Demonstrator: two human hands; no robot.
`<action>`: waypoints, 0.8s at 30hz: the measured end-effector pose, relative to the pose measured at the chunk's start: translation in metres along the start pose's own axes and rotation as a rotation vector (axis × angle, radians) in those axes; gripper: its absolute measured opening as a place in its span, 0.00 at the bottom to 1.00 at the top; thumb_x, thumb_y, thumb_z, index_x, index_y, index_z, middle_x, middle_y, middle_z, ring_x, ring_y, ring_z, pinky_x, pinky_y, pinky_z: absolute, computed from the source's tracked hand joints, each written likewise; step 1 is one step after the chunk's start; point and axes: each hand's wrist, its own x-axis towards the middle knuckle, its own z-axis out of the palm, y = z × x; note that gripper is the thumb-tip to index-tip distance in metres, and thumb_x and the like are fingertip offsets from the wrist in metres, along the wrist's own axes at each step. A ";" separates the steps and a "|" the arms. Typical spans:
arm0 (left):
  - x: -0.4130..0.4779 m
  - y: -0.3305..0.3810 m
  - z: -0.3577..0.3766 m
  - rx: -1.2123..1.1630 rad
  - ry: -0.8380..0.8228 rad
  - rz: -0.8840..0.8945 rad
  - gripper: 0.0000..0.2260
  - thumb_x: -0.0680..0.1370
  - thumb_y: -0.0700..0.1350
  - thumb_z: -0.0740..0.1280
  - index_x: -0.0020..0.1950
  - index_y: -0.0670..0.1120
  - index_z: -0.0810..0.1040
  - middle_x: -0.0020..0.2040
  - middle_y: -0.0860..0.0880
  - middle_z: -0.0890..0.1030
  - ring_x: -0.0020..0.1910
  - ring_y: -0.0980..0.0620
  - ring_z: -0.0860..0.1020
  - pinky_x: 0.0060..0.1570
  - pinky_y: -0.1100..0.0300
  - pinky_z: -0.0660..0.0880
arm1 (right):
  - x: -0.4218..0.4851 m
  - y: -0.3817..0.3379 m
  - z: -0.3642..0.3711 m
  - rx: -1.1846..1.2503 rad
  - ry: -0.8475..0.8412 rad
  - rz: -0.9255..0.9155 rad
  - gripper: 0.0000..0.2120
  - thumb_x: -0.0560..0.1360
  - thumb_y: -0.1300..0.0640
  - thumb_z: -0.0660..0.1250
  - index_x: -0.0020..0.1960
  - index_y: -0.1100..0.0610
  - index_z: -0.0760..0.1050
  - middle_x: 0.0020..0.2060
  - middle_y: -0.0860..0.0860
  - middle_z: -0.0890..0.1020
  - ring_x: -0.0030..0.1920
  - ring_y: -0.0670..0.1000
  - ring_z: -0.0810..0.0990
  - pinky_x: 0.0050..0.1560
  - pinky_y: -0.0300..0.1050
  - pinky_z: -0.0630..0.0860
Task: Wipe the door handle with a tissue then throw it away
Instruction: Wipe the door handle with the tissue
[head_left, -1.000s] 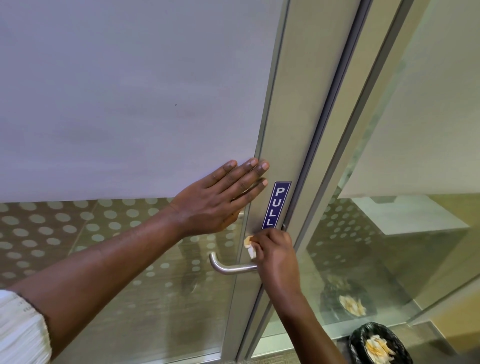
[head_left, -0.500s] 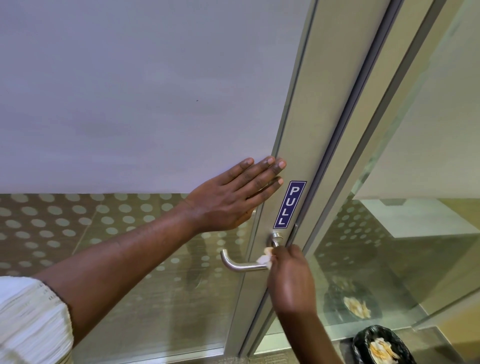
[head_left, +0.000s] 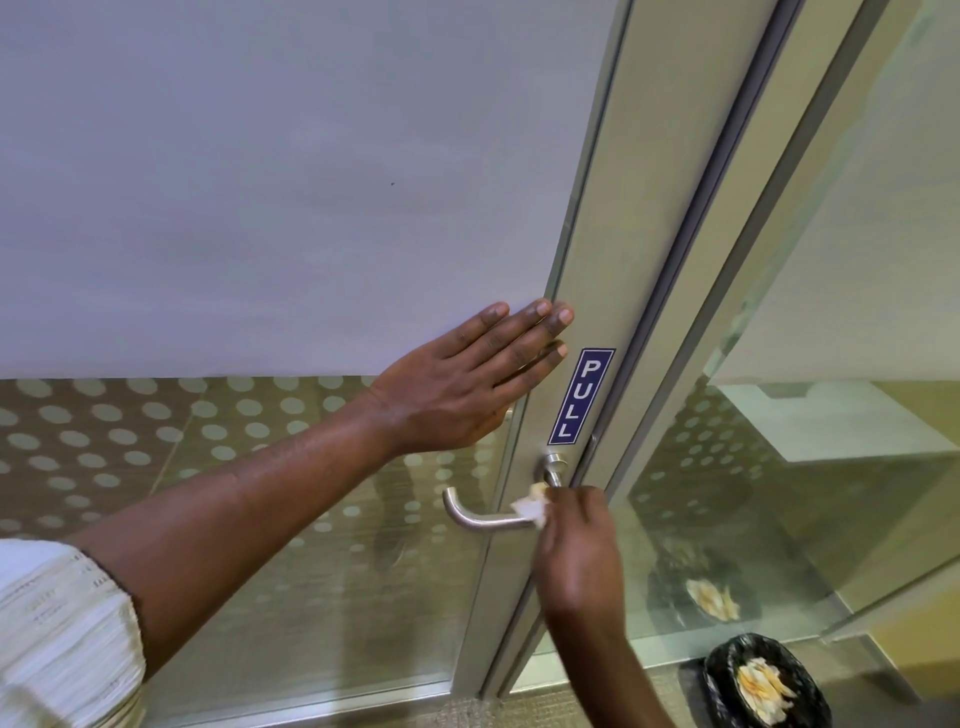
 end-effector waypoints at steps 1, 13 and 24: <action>0.000 0.000 0.000 0.006 0.002 -0.001 0.32 0.85 0.49 0.62 0.87 0.40 0.58 0.87 0.37 0.57 0.86 0.38 0.56 0.86 0.44 0.46 | 0.007 0.013 -0.004 0.021 0.060 0.052 0.11 0.79 0.64 0.62 0.58 0.56 0.78 0.51 0.50 0.75 0.46 0.50 0.75 0.45 0.39 0.68; 0.001 0.001 -0.002 0.011 0.027 -0.004 0.30 0.85 0.48 0.61 0.86 0.40 0.61 0.86 0.37 0.59 0.86 0.39 0.59 0.85 0.44 0.50 | 0.015 0.022 0.067 0.563 0.205 0.520 0.04 0.73 0.60 0.74 0.46 0.55 0.80 0.43 0.52 0.83 0.43 0.49 0.83 0.44 0.34 0.76; 0.000 0.003 0.007 -0.009 0.050 -0.020 0.31 0.86 0.47 0.61 0.87 0.40 0.58 0.87 0.37 0.56 0.87 0.39 0.54 0.87 0.44 0.47 | 0.008 0.013 0.071 0.745 0.215 0.437 0.09 0.69 0.69 0.76 0.43 0.58 0.80 0.36 0.49 0.84 0.37 0.41 0.83 0.40 0.28 0.75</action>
